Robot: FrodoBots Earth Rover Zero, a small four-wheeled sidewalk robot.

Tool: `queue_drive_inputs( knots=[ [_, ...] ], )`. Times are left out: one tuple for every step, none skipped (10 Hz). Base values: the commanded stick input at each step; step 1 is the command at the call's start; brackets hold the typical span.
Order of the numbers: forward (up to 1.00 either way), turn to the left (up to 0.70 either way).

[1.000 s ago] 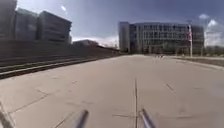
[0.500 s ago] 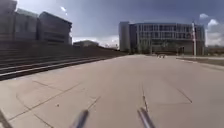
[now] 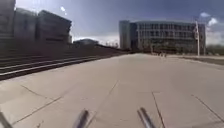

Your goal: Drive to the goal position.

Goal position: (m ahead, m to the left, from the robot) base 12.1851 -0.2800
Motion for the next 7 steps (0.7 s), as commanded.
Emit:
queue_drive_inputs(
  knots=[
    [1.00, 0.00],
    [1.00, 0.00],
    [1.00, 0.00],
    [1.00, -0.18],
    [1.00, -0.27],
    [1.00, -0.27],
    [1.00, -0.27]
  ],
)
